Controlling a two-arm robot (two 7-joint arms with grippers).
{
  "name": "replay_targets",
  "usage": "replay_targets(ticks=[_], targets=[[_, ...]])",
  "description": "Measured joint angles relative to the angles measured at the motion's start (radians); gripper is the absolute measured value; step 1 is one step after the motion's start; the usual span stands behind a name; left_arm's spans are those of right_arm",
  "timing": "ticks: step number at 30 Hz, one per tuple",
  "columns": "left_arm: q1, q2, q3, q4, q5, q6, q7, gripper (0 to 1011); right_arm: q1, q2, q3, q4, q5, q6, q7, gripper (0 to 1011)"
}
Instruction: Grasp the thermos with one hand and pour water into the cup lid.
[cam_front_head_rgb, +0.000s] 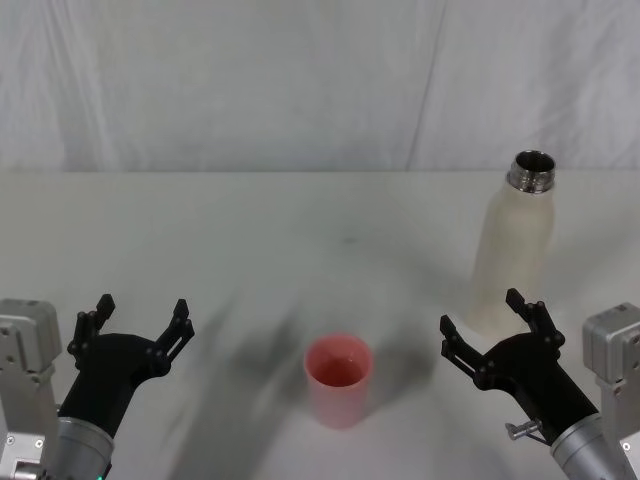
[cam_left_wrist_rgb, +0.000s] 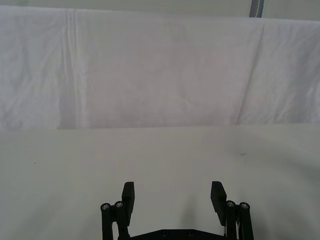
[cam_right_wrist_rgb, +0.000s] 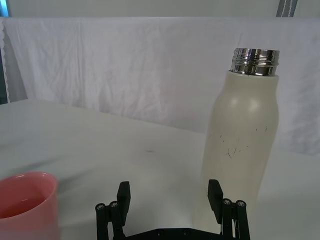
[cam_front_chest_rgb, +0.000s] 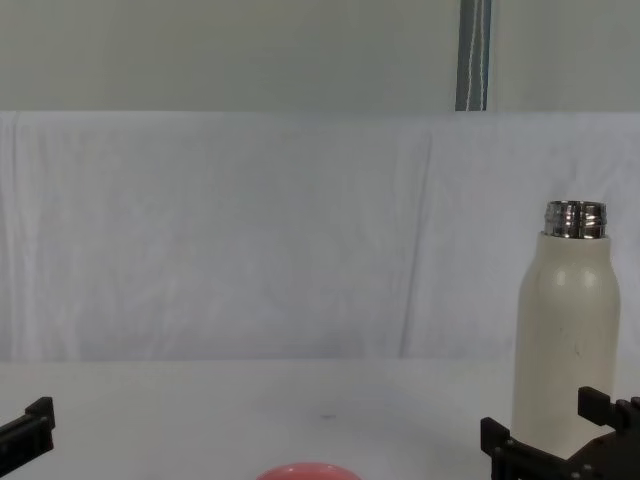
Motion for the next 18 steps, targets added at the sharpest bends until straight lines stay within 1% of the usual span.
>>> replay_targets(ticks=[18], targets=[[0.000,0.000,0.000,0.000,0.000,0.000,0.000,1001,-0.001,-0.001,0.000,-0.001,-0.002,0.000,-0.002,1001]])
